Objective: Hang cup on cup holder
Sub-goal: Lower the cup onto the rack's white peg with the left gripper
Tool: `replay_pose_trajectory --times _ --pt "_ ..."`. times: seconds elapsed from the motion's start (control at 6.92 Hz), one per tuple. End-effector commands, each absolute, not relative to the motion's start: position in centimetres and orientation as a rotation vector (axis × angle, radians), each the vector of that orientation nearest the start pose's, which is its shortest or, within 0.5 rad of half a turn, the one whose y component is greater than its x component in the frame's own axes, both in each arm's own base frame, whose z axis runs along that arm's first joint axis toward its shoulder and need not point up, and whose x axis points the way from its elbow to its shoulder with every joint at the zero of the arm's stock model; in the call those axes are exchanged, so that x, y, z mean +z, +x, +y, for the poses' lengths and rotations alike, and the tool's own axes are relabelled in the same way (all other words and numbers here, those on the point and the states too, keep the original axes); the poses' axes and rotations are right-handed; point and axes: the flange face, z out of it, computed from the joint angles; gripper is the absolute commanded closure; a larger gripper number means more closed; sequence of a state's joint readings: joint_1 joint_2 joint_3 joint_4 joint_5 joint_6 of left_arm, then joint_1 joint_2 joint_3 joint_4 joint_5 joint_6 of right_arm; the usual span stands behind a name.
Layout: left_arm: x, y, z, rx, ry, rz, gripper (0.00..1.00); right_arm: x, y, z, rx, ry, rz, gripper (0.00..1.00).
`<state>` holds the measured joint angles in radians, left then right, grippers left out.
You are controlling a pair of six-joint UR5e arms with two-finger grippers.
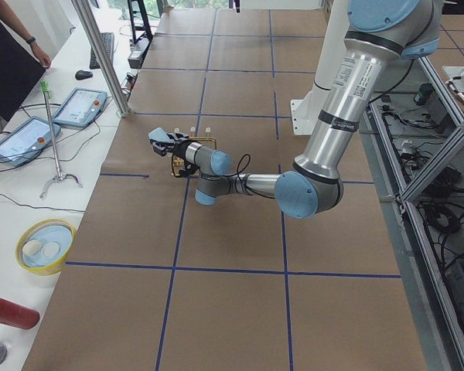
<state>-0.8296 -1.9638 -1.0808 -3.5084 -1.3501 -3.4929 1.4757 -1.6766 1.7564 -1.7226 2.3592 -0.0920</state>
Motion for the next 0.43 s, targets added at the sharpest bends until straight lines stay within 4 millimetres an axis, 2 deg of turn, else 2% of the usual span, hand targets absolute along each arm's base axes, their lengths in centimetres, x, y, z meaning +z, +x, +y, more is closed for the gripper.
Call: replay_pose_trajectory --times 0.0,0.29 --pt "47.57 30.88 -55.92 -1.879 -1.091 2.175 0.94 63.11 2.05 -44.44 -0.149 -0.07 -0.789 0.0" --pt "47.57 30.97 -55.87 -1.885 -1.114 2.171 0.94 63.11 2.05 -44.44 -0.149 -0.07 -0.789 0.0"
